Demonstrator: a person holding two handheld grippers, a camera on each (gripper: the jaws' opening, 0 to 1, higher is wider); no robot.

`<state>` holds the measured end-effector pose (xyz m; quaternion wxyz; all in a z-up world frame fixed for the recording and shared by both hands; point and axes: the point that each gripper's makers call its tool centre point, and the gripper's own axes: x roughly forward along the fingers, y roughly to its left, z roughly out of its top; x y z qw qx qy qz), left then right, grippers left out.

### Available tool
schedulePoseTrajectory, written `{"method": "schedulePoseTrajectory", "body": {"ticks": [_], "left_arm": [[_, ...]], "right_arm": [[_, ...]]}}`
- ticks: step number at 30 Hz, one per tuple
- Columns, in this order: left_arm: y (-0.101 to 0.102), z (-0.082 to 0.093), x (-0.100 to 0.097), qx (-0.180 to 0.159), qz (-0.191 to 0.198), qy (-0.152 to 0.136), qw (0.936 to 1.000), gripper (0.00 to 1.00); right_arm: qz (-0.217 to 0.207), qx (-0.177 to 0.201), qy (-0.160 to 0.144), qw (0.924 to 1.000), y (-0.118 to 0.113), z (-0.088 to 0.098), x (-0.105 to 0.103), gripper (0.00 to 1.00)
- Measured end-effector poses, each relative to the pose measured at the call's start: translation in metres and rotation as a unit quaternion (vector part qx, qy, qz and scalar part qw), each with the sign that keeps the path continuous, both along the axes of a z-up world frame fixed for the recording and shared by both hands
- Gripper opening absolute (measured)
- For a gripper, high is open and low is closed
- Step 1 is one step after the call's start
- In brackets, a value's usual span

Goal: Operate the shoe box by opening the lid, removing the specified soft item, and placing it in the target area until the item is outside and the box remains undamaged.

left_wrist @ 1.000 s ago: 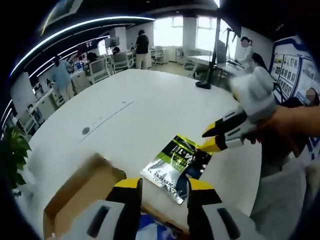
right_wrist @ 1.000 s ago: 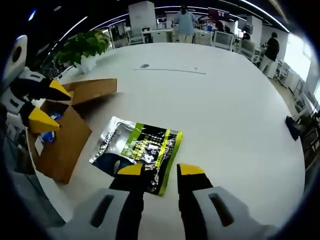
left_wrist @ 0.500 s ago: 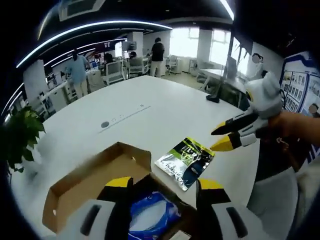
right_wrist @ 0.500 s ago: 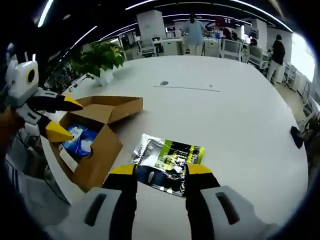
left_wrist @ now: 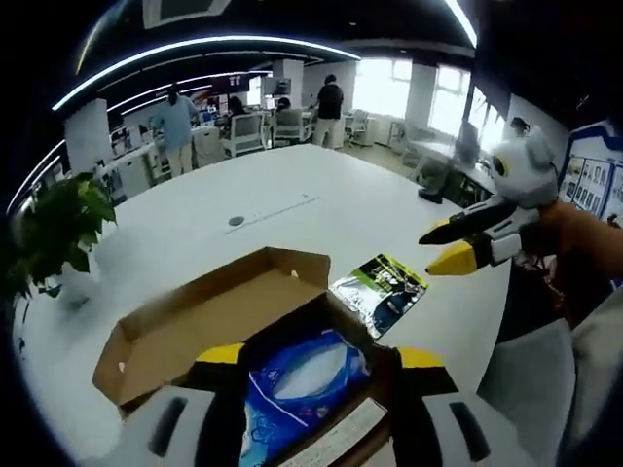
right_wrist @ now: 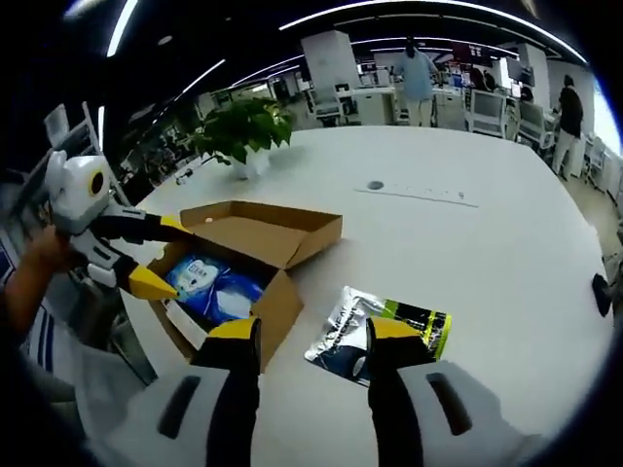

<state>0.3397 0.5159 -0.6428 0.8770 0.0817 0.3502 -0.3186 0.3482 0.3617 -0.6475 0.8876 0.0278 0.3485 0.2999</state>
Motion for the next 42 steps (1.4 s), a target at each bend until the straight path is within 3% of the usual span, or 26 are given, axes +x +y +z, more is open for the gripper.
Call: {"method": "schedulePoseTrajectory", "body": {"ticks": [11,24,33,42], "left_arm": [[0.051,-0.004,-0.011,0.012,0.043,0.004,0.999,0.62],[0.092,-0.006,-0.021,0.017,0.085,0.004,0.9963,0.63],[0.133,-0.004,-0.026,0.02,0.152,-0.014,0.988,0.58],[0.16,-0.016,-0.036,0.028,0.189,-0.004,0.9815,0.5]], "right_arm": [[0.052,0.005,0.001,0.9986,0.038,0.0,-0.003,0.43],[0.101,0.017,0.005,0.9948,0.085,-0.001,-0.006,0.43],[0.135,0.012,0.012,0.9907,0.113,-0.011,-0.009,0.42],[0.164,0.007,0.013,0.9864,0.141,-0.022,-0.012,0.4]]}}
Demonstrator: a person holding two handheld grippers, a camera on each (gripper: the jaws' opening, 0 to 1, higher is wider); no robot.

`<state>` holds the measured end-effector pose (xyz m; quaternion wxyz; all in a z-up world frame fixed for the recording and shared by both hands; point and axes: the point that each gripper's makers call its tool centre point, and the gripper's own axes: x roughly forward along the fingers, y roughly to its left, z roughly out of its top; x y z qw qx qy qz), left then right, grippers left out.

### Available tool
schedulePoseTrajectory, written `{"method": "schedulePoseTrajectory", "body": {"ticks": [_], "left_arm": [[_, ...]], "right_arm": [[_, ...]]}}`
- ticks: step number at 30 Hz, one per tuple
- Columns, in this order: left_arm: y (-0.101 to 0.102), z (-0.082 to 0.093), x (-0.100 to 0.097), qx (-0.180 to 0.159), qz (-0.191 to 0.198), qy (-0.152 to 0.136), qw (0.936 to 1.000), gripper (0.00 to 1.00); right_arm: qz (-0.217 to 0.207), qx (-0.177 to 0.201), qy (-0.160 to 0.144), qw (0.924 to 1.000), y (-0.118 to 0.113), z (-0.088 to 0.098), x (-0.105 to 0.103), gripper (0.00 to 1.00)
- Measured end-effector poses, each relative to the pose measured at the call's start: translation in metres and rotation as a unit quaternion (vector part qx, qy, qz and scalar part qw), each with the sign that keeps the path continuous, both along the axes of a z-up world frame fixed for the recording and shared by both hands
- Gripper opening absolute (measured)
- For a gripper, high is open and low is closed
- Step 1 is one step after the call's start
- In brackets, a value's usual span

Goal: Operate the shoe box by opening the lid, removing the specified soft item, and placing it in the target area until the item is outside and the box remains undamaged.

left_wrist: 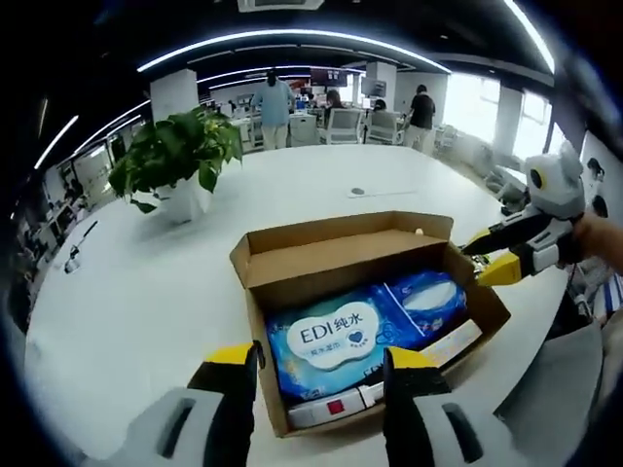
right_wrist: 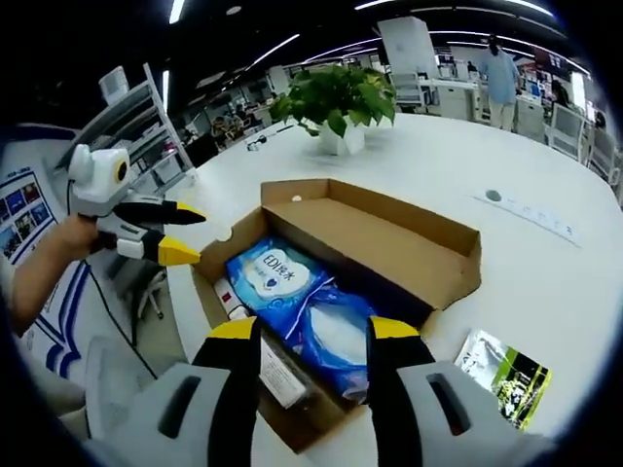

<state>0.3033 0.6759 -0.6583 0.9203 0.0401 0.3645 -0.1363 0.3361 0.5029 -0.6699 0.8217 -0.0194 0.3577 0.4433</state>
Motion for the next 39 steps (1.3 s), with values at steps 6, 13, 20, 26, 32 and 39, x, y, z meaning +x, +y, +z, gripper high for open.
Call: {"method": "schedulePoseTrajectory", "body": {"ticks": [6,13,20,26,32,39], "left_arm": [[0.018,-0.012,-0.008,0.01,0.03,0.006,0.9995,0.41],[0.039,-0.029,-0.016,0.016,0.069,0.014,0.9974,0.28],[0.046,-0.044,-0.027,0.019,0.087,0.035,0.9954,0.2],[0.05,-0.05,-0.029,-0.004,0.113,0.034,0.993,0.13],[0.045,-0.05,-0.028,-0.03,0.116,0.031,0.9924,0.04],[0.045,-0.05,-0.027,-0.035,0.121,0.028,0.9916,0.04]], "right_arm": [[0.016,-0.001,-0.002,0.9999,0.014,-0.009,0.001,0.37],[0.039,-0.003,0.0,0.9992,0.031,-0.021,-0.001,0.34],[0.055,-0.012,-0.002,0.9984,0.044,-0.033,0.002,0.31],[0.069,-0.016,-0.001,0.9975,0.057,-0.039,0.0,0.29],[0.079,-0.03,0.012,0.9964,0.065,-0.052,-0.005,0.28],[0.077,-0.04,0.026,0.9959,0.069,-0.063,-0.006,0.27]]}}
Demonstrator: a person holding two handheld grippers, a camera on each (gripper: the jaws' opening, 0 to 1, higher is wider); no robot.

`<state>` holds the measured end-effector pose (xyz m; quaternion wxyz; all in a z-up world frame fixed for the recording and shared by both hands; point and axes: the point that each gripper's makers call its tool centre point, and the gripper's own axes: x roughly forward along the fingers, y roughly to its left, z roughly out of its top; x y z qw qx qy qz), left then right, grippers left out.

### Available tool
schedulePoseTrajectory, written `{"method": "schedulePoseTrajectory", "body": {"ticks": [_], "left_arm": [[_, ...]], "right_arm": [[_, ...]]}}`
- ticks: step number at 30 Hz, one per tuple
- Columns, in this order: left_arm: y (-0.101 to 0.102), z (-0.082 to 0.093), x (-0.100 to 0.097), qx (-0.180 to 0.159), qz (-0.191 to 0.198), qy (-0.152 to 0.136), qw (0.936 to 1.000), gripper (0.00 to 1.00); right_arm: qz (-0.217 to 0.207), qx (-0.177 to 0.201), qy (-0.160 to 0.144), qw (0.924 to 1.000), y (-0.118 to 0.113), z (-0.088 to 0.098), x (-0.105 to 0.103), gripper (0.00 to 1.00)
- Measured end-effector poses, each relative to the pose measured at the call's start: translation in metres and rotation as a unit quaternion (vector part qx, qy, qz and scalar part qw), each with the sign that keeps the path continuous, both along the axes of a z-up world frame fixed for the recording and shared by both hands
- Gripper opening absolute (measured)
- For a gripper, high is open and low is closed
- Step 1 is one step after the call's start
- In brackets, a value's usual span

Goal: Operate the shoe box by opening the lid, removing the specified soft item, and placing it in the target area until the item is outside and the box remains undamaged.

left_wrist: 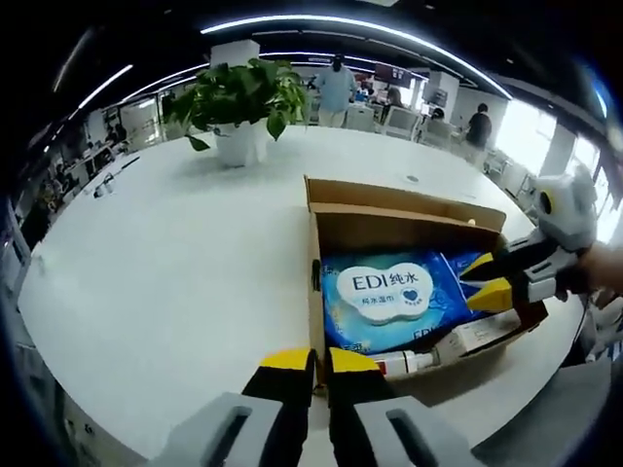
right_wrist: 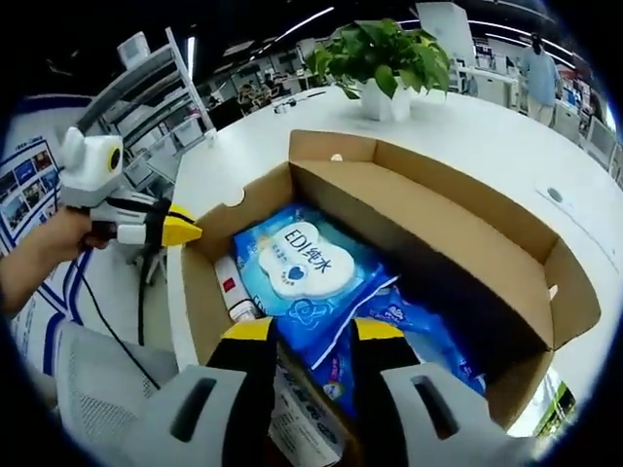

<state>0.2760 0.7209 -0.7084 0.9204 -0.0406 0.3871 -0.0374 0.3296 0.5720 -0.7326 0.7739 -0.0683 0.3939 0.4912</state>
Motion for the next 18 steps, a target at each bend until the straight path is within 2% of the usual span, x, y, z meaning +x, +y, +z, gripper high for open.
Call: {"method": "schedulePoseTrajectory", "body": {"ticks": [10,18], "left_arm": [[0.002,-0.001,0.001,-0.008,0.005,-0.004,0.9999,0.04],[0.006,-0.003,0.003,-0.011,0.01,-0.005,0.9999,0.03]], "right_arm": [[-0.011,-0.002,0.011,0.9999,0.007,-0.007,0.003,0.23],[-0.025,-0.006,0.024,0.9994,0.015,-0.018,0.014,0.18]]}}
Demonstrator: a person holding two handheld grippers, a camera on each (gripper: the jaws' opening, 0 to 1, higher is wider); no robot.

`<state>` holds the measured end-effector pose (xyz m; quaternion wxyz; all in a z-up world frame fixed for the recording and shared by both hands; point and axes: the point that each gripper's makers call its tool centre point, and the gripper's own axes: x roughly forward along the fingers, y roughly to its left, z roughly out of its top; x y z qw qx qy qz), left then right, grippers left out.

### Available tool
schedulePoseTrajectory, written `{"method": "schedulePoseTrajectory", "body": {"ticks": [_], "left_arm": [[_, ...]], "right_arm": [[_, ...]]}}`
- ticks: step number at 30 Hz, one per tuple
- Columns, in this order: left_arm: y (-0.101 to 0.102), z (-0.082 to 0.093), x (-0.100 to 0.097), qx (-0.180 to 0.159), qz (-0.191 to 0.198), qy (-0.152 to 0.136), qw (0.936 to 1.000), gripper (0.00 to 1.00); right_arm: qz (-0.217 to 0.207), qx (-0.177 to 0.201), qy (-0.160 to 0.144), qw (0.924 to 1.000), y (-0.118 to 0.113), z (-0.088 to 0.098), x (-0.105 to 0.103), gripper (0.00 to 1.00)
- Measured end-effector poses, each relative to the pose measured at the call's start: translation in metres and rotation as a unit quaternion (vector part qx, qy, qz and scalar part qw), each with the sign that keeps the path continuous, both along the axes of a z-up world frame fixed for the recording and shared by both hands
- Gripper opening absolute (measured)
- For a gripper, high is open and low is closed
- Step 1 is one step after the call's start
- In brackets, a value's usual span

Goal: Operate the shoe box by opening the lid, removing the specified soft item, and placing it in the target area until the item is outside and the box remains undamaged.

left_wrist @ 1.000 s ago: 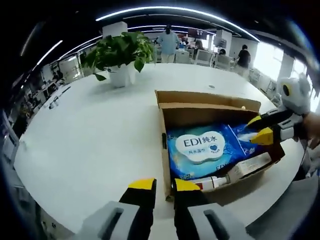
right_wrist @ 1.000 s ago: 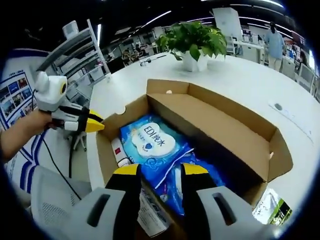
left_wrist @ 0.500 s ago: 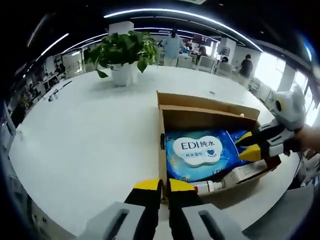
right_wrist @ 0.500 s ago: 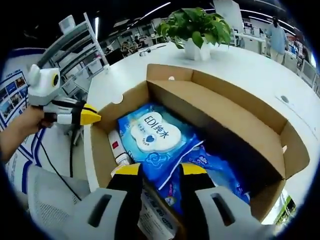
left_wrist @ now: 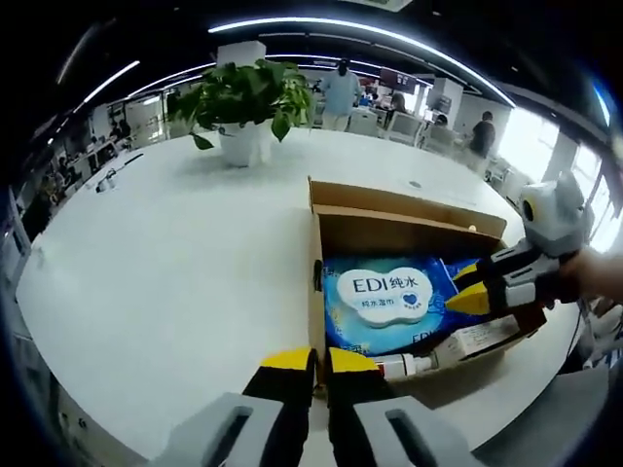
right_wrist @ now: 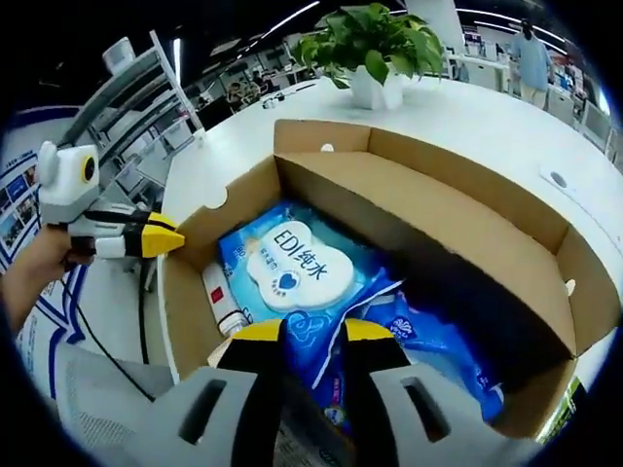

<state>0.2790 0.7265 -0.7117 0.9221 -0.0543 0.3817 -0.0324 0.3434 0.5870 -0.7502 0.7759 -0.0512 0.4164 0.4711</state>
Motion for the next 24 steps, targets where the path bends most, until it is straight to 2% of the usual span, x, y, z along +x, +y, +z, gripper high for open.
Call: {"method": "schedulePoseTrajectory", "body": {"ticks": [8,9,10,14,24], "left_arm": [[0.001,-0.001,0.001,0.0,0.005,-0.002,1.0,0.03],[0.001,-0.001,0.001,0.0,0.005,-0.002,1.0,0.03],[0.001,-0.001,0.001,0.0,0.006,-0.001,1.0,0.03],[0.001,-0.002,0.002,0.002,0.005,0.001,1.0,0.03],[0.0,-0.002,0.001,0.008,0.001,0.002,1.0,0.03]], "right_arm": [[0.0,-0.02,0.002,0.9998,0.002,-0.008,0.003,0.12],[0.001,-0.024,-0.001,0.9997,0.0,-0.008,0.004,0.1],[0.006,-0.033,-0.017,0.9993,-0.003,-0.009,0.009,0.06],[0.004,-0.026,-0.008,0.9996,-0.002,-0.007,0.008,0.04],[-0.01,0.001,-0.018,0.9998,-0.007,0.02,0.004,0.0]]}}
